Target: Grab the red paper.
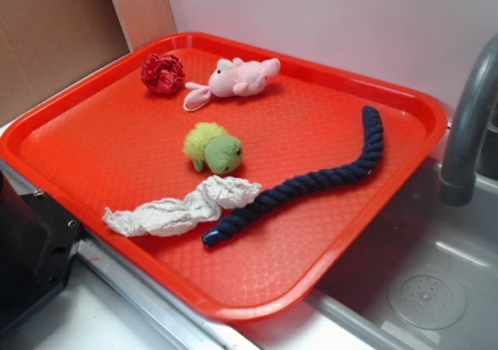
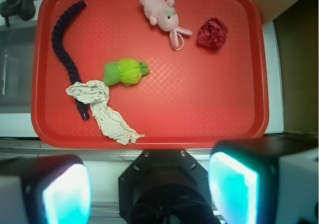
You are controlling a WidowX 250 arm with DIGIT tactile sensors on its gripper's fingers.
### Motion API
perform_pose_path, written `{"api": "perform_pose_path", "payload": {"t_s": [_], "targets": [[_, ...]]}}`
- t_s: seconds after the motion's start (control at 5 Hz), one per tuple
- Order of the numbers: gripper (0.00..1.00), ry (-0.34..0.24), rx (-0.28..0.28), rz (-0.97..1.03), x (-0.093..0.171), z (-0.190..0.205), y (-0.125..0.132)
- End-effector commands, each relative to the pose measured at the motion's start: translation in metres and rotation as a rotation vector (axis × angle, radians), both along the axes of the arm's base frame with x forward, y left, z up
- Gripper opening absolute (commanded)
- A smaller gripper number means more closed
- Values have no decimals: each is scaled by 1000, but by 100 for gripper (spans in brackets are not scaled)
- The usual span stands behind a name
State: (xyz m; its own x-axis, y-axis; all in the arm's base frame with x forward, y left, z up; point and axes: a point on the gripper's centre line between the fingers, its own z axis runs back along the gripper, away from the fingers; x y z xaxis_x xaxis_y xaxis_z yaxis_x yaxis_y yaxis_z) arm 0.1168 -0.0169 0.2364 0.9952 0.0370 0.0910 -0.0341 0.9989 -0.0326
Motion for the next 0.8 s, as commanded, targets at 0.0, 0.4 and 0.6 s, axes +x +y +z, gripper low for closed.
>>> {"api": "perform_pose_path", "payload": {"t_s": [0.0, 0.4, 0.6], "targets": [[100, 0, 0, 0, 0, 0, 0], [100, -19, 9, -114, 16, -10, 43], [100, -29, 75, -197, 28, -28, 62]]}}
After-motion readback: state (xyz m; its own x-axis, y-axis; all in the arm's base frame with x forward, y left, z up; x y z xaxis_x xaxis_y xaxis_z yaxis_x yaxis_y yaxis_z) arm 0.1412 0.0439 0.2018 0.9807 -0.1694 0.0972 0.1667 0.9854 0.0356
